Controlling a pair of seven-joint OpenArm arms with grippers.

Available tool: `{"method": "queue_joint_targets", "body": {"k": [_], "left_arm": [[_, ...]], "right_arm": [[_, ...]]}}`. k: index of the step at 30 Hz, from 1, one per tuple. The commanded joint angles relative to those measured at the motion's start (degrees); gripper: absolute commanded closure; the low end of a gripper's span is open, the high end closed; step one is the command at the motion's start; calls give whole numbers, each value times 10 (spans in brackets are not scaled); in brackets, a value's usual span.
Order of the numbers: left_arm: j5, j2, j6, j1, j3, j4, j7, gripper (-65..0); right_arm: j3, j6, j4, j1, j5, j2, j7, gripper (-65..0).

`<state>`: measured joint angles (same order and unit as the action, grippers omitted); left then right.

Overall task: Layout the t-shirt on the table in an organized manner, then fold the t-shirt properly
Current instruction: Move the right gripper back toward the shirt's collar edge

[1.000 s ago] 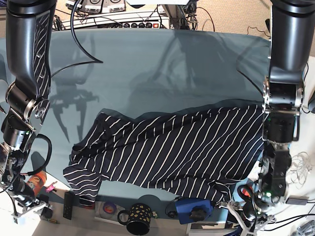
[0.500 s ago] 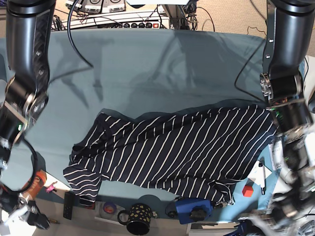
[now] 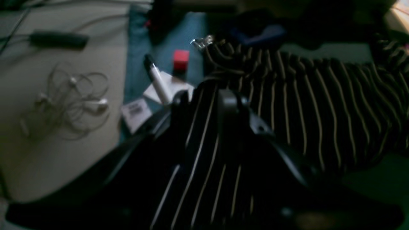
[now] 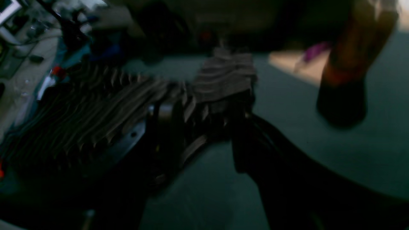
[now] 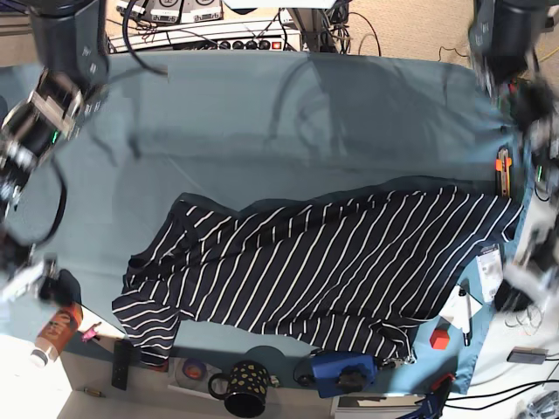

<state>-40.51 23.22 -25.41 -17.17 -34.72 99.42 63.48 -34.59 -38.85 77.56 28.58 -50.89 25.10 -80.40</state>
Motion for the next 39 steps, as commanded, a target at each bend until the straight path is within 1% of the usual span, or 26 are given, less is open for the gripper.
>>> {"method": "queue_joint_targets", "body": {"k": [1, 5, 6, 7, 10, 11, 12, 14, 17, 18, 20, 24, 26, 29, 32, 33, 35, 37, 38, 39], "left_arm": [[-17, 11, -2, 6, -19, 28, -14, -148], [-18, 11, -3, 97, -100, 94, -16, -148], [-21, 11, -9, 120, -121, 107, -16, -148], [-30, 11, -16, 141, -141, 115, -18, -148], [-64, 11, -20, 195, -196, 126, -18, -148], [-70, 11, -31, 208, -212, 126, -18, -148], [-75, 11, -38, 219, -225, 126, -18, -148], [-95, 11, -45, 237, -251, 126, -18, -148], [-121, 11, -54, 250, -278, 126, -18, -148], [-124, 11, -63, 252, -284, 126, -17, -148], [-125, 11, -66, 251, -290, 126, -17, -148], [-125, 11, -66, 251, -290, 126, -17, -148], [-125, 10, -66, 251, -290, 126, -17, -148], [-127, 11, -66, 251, -290, 126, -18, -148], [-127, 11, -66, 251, -290, 126, -18, -148], [-127, 11, -66, 251, -290, 126, -18, -148], [-127, 11, -66, 251, -290, 126, -18, -148], [-129, 11, -66, 251, -290, 126, -18, -148], [-132, 11, -66, 251, -290, 126, -18, -148], [-134, 11, -66, 251, -290, 126, -18, -148]], "right_arm": [[-14, -1, 9, -3, -13, 12, 10, -244], [-47, -1, 9, -77, -45, 12, 4, -244], [-51, -1, 9, -94, -52, 12, 4, -244], [-52, -1, 9, -112, -52, 12, 4, -244], [-51, -3, 8, -162, -52, 9, 4, -244], [-51, -6, 8, -175, -51, 4, 4, -244], [-51, -11, 8, -187, -50, -2, 4, -244], [-51, -11, 8, -204, -44, -22, 27, -244], [-45, -11, 7, -210, -19, -61, 50, -244], [-35, -11, 7, -209, -14, -74, 53, -244], [-5, -11, 7, -210, -3, -96, 68, -244], [78, -11, 7, -209, 68, -123, 161, -244], [115, 10, 7, -207, 96, -133, 194, -244], [154, 38, 7, -201, 142, -151, 203, -244], [165, 73, 7, -200, 196, -173, 242, -244], [165, 80, 7, -200, 211, -181, 255, -244], [165, 80, 7, -199, 228, -196, 267, -244], [165, 81, 7, -198, 243, -209, 262, -244], [165, 81, 7, -199, 251, -215, 260, -236], [165, 81, 7, -198, 256, -219, 255, -200]]}}
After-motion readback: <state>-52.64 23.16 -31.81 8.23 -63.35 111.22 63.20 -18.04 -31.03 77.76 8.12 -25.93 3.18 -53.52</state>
